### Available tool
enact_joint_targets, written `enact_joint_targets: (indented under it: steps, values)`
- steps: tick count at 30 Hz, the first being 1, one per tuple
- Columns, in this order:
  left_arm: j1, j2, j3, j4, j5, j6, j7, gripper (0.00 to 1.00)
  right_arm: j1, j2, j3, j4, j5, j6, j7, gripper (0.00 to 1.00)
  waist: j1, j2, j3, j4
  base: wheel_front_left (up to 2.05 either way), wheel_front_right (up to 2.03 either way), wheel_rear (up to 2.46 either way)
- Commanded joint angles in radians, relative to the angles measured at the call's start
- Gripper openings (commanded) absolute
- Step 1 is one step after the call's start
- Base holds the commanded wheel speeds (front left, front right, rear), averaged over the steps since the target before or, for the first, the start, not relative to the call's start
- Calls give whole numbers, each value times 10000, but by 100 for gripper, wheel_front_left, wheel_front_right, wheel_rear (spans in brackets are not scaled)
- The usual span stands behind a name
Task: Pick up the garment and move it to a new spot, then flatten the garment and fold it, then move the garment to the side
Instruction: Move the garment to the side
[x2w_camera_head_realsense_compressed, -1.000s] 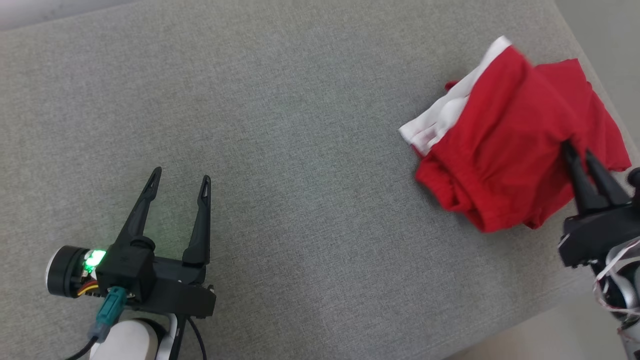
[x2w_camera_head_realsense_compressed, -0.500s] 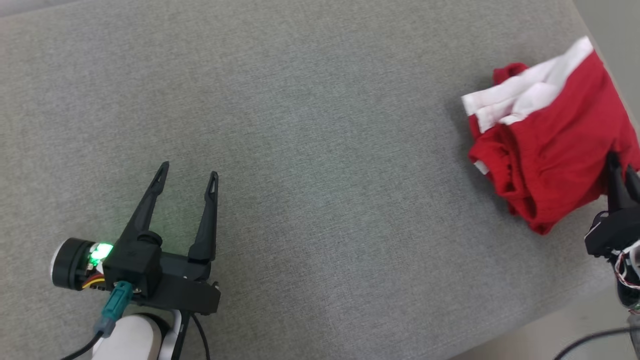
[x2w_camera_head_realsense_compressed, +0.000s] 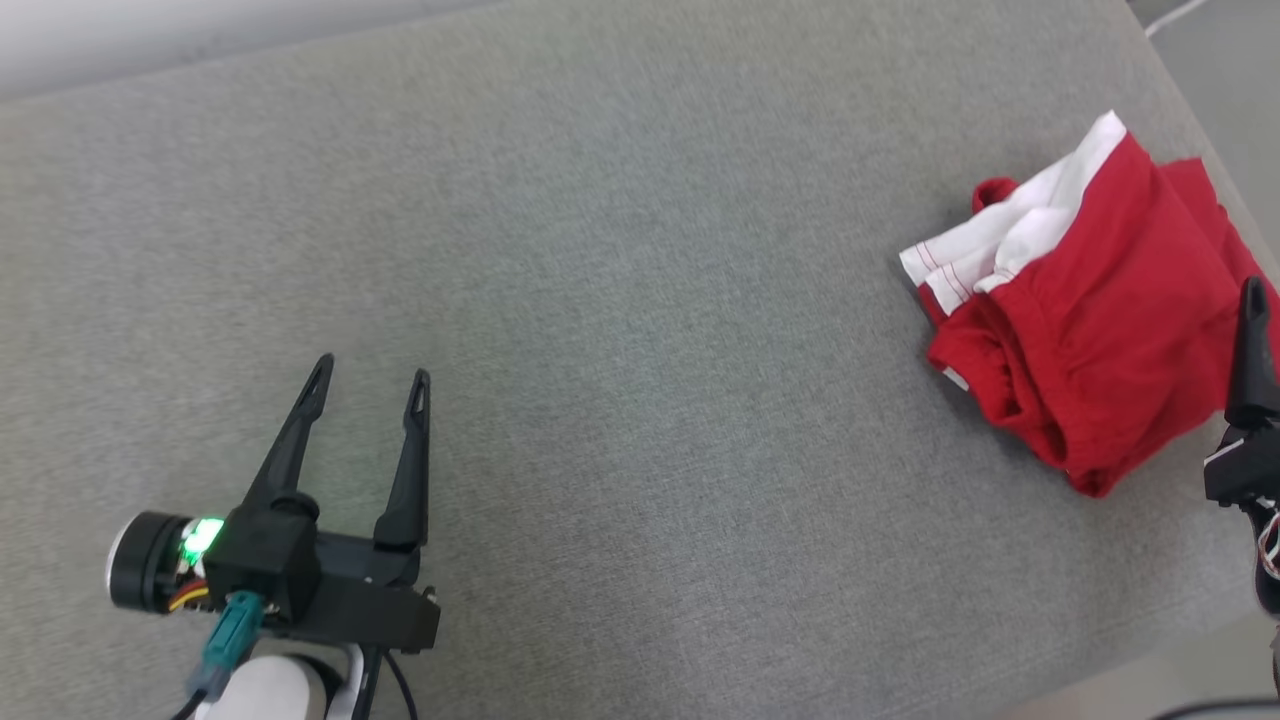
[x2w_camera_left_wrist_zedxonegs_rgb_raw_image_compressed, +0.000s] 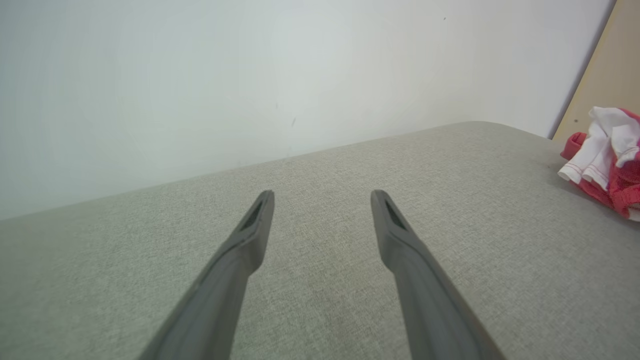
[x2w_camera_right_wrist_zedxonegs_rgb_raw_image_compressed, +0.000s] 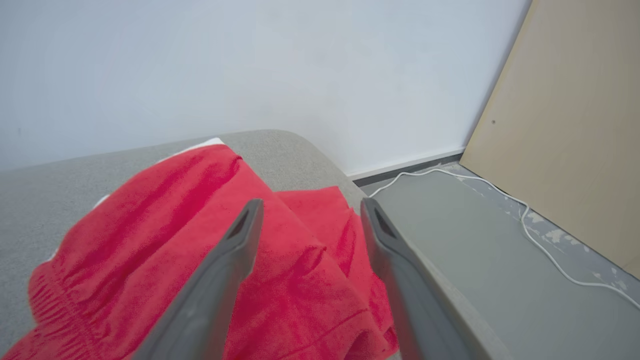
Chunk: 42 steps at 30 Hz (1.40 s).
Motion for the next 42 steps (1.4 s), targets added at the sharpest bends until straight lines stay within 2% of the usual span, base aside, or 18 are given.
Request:
enact_joint_targets:
  steps: [1, 6, 10, 16, 21, 29, 42]
  values:
    - [242, 19, 51, 49, -71, 65, -104, 100, 364, 166, -176, -545, -190, -11, -51, 100, 0, 0, -415, 299, 0, 0, 0]
    - [572, 29, 232, -1, -225, 245, -266, 100, 1331, 840, -604, -2791, -792, -11, 138, 100, 0, 0, -850, 708, 0, 0, 0]
    - [808, 53, 402, -114, -343, 415, -369, 100, 2005, 1473, -559, -4452, -1215, -11, 474, 100, 0, 0, -1180, 1126, 0, 0, 0]
    - [1185, 127, 669, -214, -482, 587, -493, 100, 2678, 2203, -195, -5794, -1626, -11, 893, 100, 0, 0, -1676, 1731, 0, 0, 0]
    - [1519, 183, 785, -241, -643, 639, -531, 100, 3008, 2548, 193, -6067, -1925, -11, 1014, 100, 0, 0, -2100, 2117, 0, 0, 0]
    - [2158, 210, 855, -183, -945, 660, -519, 100, 3618, 2951, 573, -5814, -2269, -11, 1095, 100, 0, 0, -2794, 2397, 0, 0, 0]
    - [2839, 244, 845, 165, -1284, 561, -597, 100, 4689, 3103, 894, -5593, -2668, -11, 1404, 100, 0, 0, -3522, 2603, 0, 0, 0]
